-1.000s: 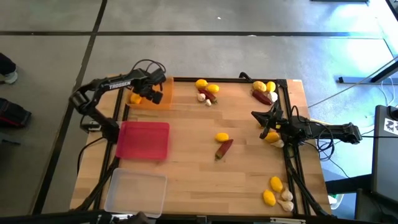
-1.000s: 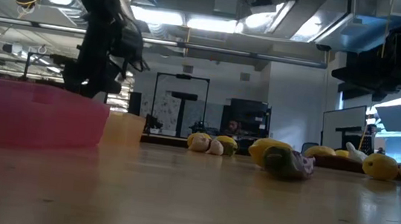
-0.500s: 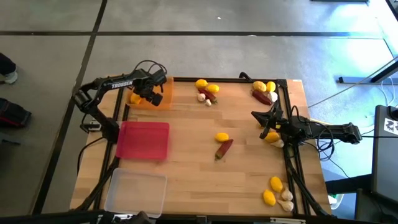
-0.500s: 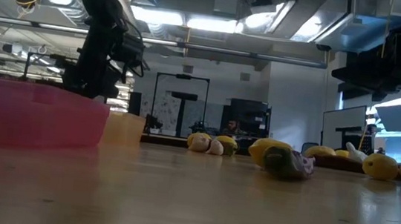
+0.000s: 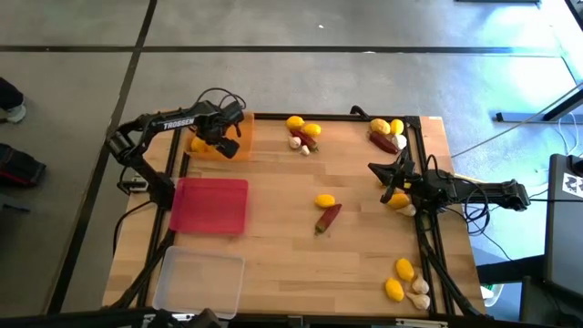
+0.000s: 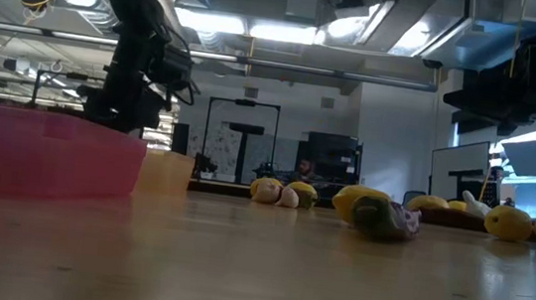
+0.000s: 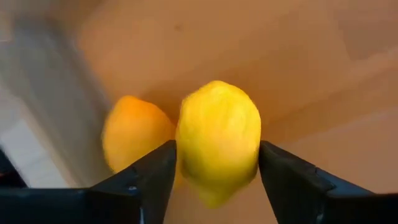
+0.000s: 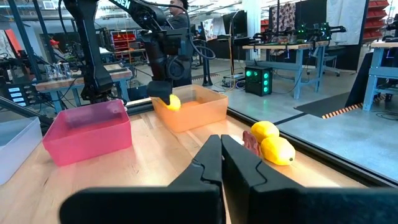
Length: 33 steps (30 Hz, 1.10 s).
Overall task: Sort produce into baskets
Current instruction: Put the lemon into the yellow bin
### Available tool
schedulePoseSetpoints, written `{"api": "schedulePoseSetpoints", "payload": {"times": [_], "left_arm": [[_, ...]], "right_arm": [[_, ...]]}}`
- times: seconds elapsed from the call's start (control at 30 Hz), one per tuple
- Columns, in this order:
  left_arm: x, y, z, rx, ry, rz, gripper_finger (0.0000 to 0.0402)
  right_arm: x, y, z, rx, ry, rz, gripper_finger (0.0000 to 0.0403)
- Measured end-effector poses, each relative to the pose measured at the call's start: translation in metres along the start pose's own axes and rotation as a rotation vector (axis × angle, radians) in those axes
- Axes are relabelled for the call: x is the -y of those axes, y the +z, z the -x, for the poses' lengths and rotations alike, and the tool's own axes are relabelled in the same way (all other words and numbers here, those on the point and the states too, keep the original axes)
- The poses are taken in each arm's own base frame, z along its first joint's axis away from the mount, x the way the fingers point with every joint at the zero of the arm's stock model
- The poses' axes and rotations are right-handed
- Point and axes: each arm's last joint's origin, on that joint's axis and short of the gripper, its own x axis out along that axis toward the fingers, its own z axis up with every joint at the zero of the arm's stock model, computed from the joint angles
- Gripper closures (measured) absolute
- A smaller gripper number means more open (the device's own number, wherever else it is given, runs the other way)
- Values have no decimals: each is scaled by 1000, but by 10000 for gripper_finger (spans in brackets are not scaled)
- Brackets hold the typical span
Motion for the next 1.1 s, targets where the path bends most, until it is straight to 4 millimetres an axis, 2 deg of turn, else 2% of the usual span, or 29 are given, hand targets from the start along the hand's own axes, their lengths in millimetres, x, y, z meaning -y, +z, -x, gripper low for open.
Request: {"api": "schedulePoseSetpoints", "payload": {"times": [0.2,0.33,0.43,0.67,0.87,1.1], "left_arm": [[-1,0,0,2,9,-28,159],[-5,-1,8,61,46,-15,158],[-8,-3,21,144,45,2,158],[-6,-15,67,424,-76,4,158],[15,-27,104,680,-225,-135,158],[49,-36,129,882,-330,-282,158]], "right_arm": [[0,0,0,0,0,0,398],[0,0,0,0,0,0,398],[0,0,0,0,0,0,398],[0,0,0,0,0,0,398],[0,0,0,0,0,3,398],[0,0,0,0,0,3,398]]}}
